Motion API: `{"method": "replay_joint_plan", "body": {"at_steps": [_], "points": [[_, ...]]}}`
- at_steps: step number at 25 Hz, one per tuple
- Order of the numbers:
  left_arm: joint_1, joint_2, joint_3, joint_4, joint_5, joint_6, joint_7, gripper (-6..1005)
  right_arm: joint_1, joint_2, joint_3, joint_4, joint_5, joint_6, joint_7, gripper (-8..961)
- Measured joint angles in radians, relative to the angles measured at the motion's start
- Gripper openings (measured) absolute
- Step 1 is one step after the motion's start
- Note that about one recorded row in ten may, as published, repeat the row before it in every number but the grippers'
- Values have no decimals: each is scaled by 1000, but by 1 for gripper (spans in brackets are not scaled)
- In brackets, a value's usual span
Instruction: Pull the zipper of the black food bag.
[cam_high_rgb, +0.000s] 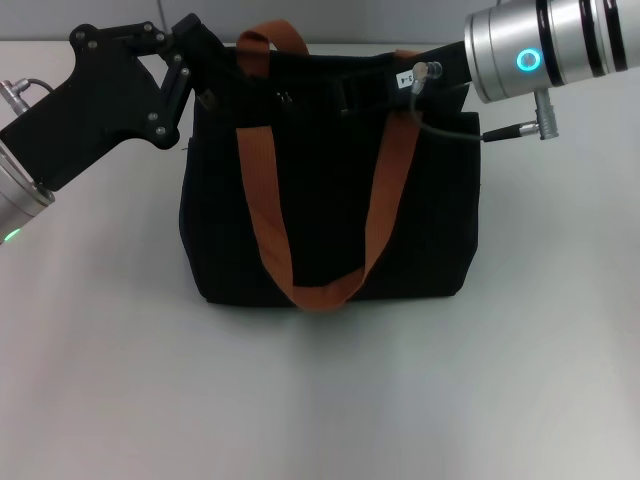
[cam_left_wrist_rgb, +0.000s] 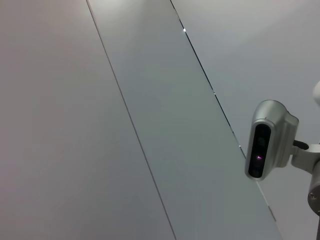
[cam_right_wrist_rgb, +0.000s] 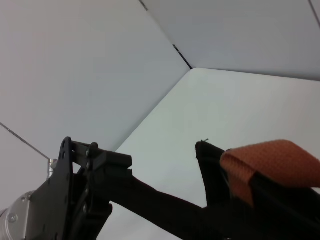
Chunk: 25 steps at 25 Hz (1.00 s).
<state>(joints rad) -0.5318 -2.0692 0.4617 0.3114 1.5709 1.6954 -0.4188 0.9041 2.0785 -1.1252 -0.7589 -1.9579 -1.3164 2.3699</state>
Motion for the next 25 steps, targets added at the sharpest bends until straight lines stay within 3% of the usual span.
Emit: {"method": "replay_joint_plan", "body": {"at_steps": [25], "points": [[1,1,0,2,-12,-5,0,66,-86,1,-4,-182,-85,-22,107,1]]}}
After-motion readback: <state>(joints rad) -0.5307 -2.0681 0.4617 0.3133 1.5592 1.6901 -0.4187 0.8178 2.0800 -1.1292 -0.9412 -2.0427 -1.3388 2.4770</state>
